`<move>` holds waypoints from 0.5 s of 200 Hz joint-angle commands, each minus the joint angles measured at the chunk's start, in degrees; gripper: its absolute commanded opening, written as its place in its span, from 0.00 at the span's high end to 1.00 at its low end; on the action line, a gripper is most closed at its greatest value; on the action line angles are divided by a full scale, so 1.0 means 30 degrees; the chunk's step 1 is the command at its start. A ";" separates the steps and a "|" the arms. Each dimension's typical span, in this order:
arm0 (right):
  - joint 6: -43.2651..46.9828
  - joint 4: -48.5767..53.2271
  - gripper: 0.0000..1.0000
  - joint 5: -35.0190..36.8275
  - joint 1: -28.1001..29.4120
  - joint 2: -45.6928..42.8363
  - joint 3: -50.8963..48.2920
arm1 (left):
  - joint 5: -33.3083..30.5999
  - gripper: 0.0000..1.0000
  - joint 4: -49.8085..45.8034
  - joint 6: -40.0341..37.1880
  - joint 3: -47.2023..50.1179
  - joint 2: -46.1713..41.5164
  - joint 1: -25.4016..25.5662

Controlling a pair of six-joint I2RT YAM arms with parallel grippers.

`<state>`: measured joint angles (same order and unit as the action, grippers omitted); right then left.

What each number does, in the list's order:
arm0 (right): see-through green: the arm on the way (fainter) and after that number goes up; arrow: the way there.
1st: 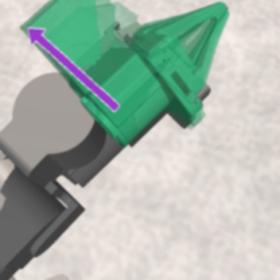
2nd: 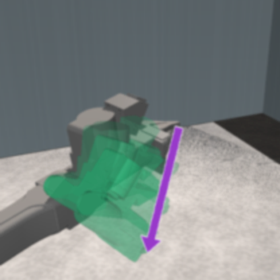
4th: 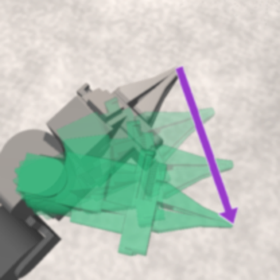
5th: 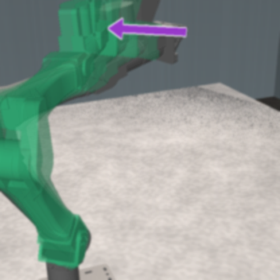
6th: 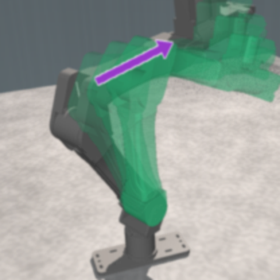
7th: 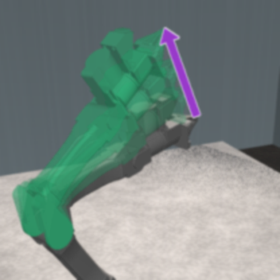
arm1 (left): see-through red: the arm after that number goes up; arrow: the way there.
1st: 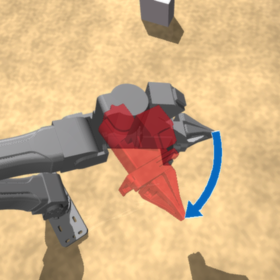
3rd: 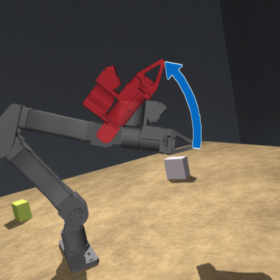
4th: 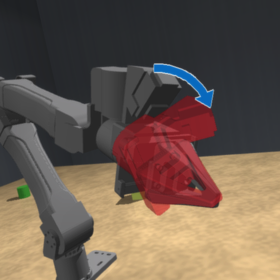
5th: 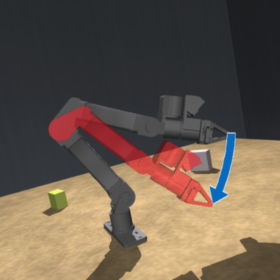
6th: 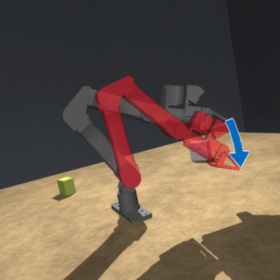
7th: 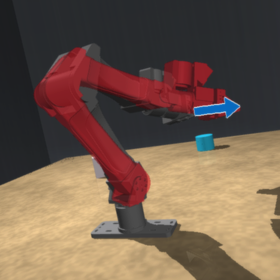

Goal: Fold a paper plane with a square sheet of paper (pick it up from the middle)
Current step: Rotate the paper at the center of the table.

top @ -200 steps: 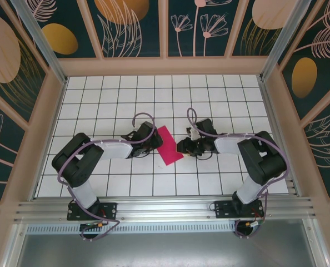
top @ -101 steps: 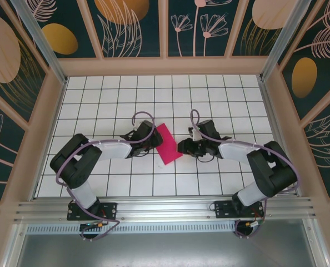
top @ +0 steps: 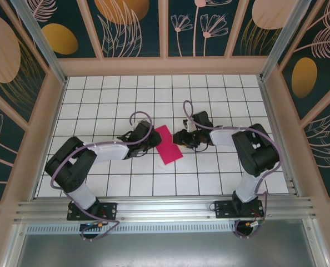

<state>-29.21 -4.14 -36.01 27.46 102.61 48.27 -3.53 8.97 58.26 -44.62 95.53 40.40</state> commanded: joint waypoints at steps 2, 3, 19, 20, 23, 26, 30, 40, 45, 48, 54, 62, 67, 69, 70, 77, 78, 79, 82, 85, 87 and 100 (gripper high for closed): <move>0.0465 -0.0603 0.57 -0.1457 -0.0070 0.0419 0.0405 | -0.0173 0.58 0.0188 -0.0288 0.0002 0.0419 -0.0239; 0.0472 -0.0593 0.57 -0.1480 -0.0071 0.0423 0.0404 | -0.0157 0.58 0.0195 -0.0288 0.0011 0.0417 -0.0262; 0.0400 -0.0690 0.58 -0.1719 -0.0043 0.0397 0.0282 | 0.0140 0.58 0.0375 -0.0318 -0.0155 0.0663 -0.0313; 0.0396 -0.0709 0.58 -0.1743 -0.0043 0.0382 0.0269 | 0.0145 0.58 0.0376 -0.0318 -0.0156 0.0685 -0.0328; 0.0377 -0.0800 0.58 -0.1822 -0.0028 0.0348 0.0219 | 0.0176 0.58 0.0378 -0.0318 -0.0185 0.0704 -0.0355; 0.0342 -0.0829 0.58 -0.1865 0.0006 0.0332 0.0154 | 0.0202 0.58 0.0378 -0.0344 -0.0233 0.0754 -0.0344; 0.0312 -0.0887 0.58 -0.1963 -0.0003 0.0245 0.0088 | 0.0231 0.58 0.0375 -0.0369 -0.0292 0.0767 -0.0357; 0.0249 -0.0999 0.60 -0.2002 0.0032 0.0065 -0.0140 | 0.0222 0.58 0.0325 -0.0376 -0.0407 0.0781 -0.0361; 0.0223 -0.1022 0.61 -0.2006 0.0048 -0.0018 -0.0264 | 0.0197 0.58 0.0250 -0.0354 -0.0499 0.0770 -0.0379; 0.0202 -0.1022 0.61 -0.1980 0.0045 -0.0102 -0.0335 | 0.0223 0.58 0.0201 -0.0374 -0.0528 0.1271 -0.0373; 0.0123 -0.1091 0.61 -0.1836 0.0072 -0.0276 -0.0522 | 0.0292 0.58 0.0230 -0.0370 -0.0566 0.1403 -0.0394; -0.0027 -0.1271 0.63 -0.1667 0.0074 -0.0511 -0.0810 | 0.0352 0.58 0.0290 -0.0406 -0.0612 0.1509 -0.0383; -0.0112 -0.1337 0.65 -0.1622 0.0063 -0.0652 -0.0963 | 0.0411 0.58 0.0368 -0.0414 -0.0619 0.1571 -0.0387; -0.0130 -0.1357 0.65 -0.1621 0.0079 -0.0715 -0.1015 | 0.0443 0.58 0.0391 -0.0430 -0.0616 0.1597 -0.0376; -0.0147 -0.1380 0.66 -0.1620 0.0076 -0.0715 -0.1023 | 0.0458 0.58 0.0414 -0.0433 -0.0620 0.1621 -0.0374; -0.0270 -0.1452 0.71 -0.1643 0.0074 -0.0812 -0.1204 | 0.0543 0.58 0.0451 -0.0478 -0.0666 0.1721 -0.0392; -0.0276 -0.1486 0.72 -0.1646 0.0074 -0.0823 -0.1220 | 0.0552 0.58 0.0459 -0.0486 -0.0675 0.1741 -0.0382; -0.0294 -0.1503 0.74 -0.1662 0.0074 -0.0828 -0.1243 | 0.0571 0.58 0.0448 -0.0490 -0.0708 0.1766 -0.0392; -0.0335 -0.1554 0.77 -0.1724 0.0074 -0.0873 -0.1311 | 0.0603 0.58 0.0424 -0.0534 -0.0737 0.1795 -0.0374; -0.0388 -0.1616 0.80 -0.1779 0.0074 -0.0890 -0.1411 | 0.0643 0.58 0.0432 -0.0554 -0.0767 0.1839 -0.0372; -0.0418 -0.1705 0.82 -0.1821 0.0089 -0.0950 -0.1449 | 0.0684 0.58 0.0414 -0.0590 -0.0814 0.1898 -0.0372; -0.0704 -0.2001 0.90 -0.1811 0.0118 -0.1170 -0.1866 | 0.0972 0.58 0.0396 -0.0712 -0.1004 0.2075 -0.0372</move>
<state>-30.24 -7.25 -40.29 27.42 101.82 44.86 -2.76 9.63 57.82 -45.43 99.68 39.62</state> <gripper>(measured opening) 0.165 0.416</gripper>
